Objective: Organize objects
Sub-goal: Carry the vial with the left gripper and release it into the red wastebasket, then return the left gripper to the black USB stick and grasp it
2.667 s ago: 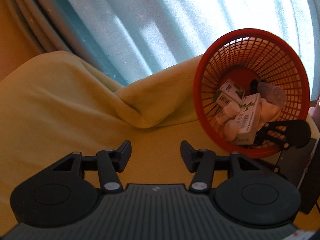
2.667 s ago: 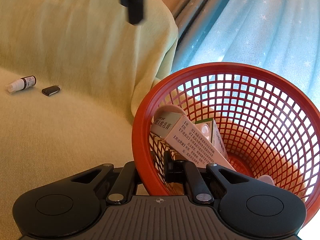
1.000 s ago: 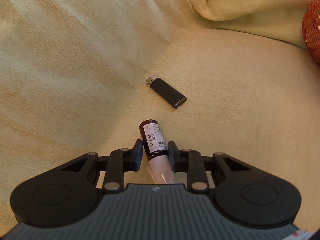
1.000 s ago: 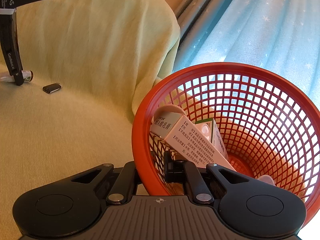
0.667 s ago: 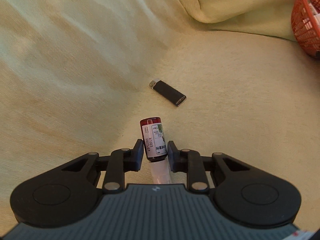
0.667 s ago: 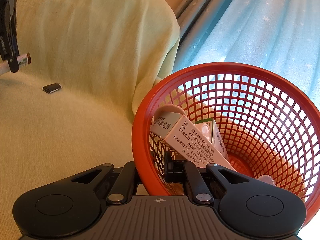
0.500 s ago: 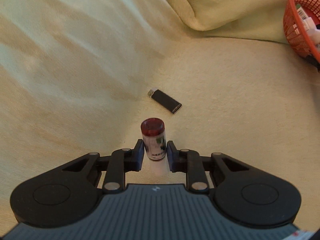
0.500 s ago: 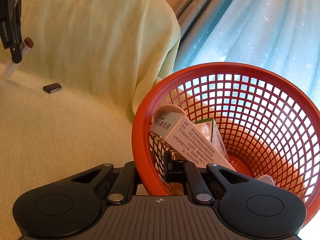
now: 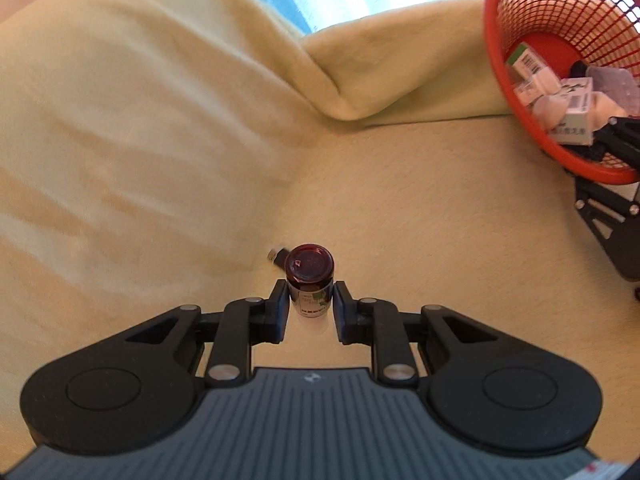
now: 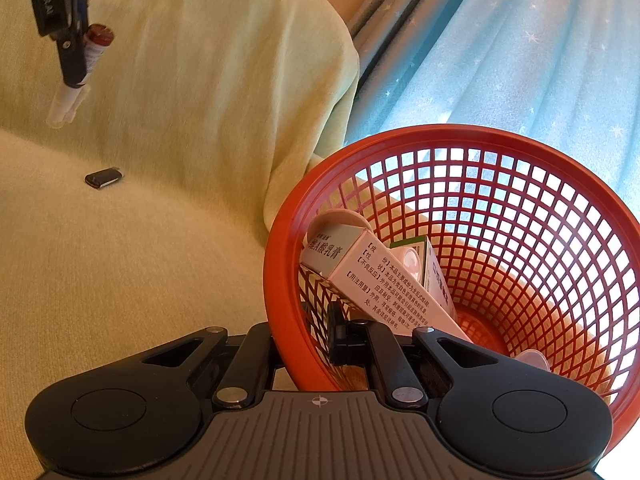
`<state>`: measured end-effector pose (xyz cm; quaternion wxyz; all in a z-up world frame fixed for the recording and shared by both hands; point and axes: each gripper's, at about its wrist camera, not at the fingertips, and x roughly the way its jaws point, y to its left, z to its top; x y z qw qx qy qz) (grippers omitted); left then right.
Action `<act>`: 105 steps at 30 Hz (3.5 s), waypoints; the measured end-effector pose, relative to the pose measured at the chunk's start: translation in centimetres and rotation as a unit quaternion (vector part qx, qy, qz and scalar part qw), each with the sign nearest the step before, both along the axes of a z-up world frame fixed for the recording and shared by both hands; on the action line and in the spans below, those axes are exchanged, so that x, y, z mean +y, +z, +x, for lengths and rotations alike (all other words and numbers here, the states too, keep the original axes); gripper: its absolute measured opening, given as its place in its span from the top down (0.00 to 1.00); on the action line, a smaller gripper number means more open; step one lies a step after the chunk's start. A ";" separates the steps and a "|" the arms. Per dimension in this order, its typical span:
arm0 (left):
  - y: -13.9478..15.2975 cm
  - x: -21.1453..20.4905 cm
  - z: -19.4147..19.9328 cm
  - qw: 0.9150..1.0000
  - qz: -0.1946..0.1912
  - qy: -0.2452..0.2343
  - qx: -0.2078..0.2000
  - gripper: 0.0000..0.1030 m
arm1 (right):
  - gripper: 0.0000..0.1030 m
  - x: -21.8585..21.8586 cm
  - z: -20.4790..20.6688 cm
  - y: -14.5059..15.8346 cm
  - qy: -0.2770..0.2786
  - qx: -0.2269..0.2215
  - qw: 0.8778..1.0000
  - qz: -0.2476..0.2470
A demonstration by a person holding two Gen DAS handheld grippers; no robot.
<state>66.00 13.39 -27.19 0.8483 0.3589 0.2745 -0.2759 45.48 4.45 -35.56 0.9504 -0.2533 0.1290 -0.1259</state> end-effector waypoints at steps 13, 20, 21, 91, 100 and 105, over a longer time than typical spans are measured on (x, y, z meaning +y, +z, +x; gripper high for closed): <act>3.6 -3.9 -4.5 0.996 -0.004 -0.079 -0.037 0.82 | 0.97 0.0 0.0 0.0 0.000 0.000 1.000 0.000; 5.4 -5.7 -6.8 0.990 -0.010 -0.131 -0.048 0.82 | 0.97 0.0 0.0 0.0 0.000 -0.001 1.000 0.001; 5.7 -6.0 -7.0 0.989 -0.014 -0.138 -0.045 0.82 | 0.97 0.0 0.0 0.0 0.000 -0.001 1.000 0.001; 6.3 -9.0 -3.8 0.983 -0.114 -0.134 -0.047 0.56 | 0.97 0.4 1.1 0.0 0.000 -0.002 1.000 0.008; 5.5 -2.9 0.4 0.991 -0.115 -0.039 -0.050 0.56 | 0.97 0.4 1.1 -0.1 0.000 -0.002 1.000 0.008; 2.8 0.1 2.8 0.994 -0.100 0.010 -0.040 0.56 | 0.97 0.2 0.7 0.0 -0.001 -0.004 1.000 0.009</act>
